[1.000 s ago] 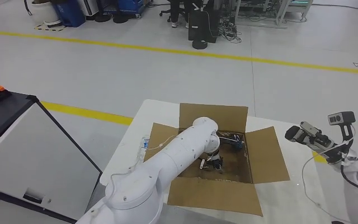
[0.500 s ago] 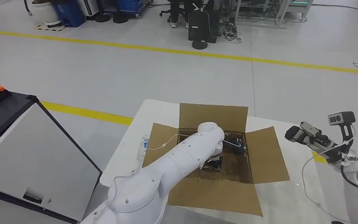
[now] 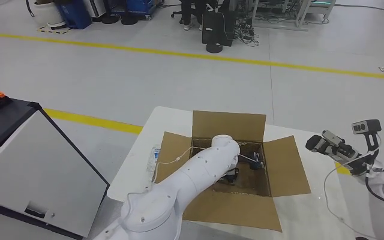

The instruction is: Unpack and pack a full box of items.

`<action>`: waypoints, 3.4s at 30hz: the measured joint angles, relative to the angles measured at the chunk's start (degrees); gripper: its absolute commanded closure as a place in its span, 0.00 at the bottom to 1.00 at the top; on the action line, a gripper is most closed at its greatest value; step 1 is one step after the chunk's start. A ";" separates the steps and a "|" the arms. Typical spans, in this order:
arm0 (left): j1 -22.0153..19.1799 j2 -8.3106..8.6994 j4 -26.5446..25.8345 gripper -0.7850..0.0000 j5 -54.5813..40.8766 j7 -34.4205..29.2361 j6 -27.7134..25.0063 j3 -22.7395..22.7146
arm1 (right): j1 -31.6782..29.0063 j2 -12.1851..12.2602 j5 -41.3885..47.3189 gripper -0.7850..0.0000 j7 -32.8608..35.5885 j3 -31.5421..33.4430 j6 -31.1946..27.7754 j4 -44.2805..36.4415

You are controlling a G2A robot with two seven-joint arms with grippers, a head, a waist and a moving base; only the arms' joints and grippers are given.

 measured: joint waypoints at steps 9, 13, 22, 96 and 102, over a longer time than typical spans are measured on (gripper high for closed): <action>0.41 -0.46 0.41 0.53 2.05 1.16 -0.26 -0.19 | 0.00 0.00 0.00 0.00 0.00 0.00 0.00 0.00; 0.62 -0.52 0.53 0.55 2.91 0.92 -0.29 -0.25 | 0.00 0.00 0.00 0.00 0.00 0.00 0.00 0.00; 0.71 -0.68 -0.21 0.01 5.22 0.56 1.82 -0.50 | 0.00 0.00 0.00 0.00 0.00 0.00 0.00 0.00; -0.55 1.75 -3.57 0.00 -32.08 -24.65 -2.02 0.01 | 0.00 0.00 0.00 0.00 0.00 0.00 0.00 0.00; -0.61 1.39 -2.01 0.00 -29.09 -21.62 -1.28 0.01 | 0.00 0.00 0.00 0.00 0.00 0.00 0.00 0.00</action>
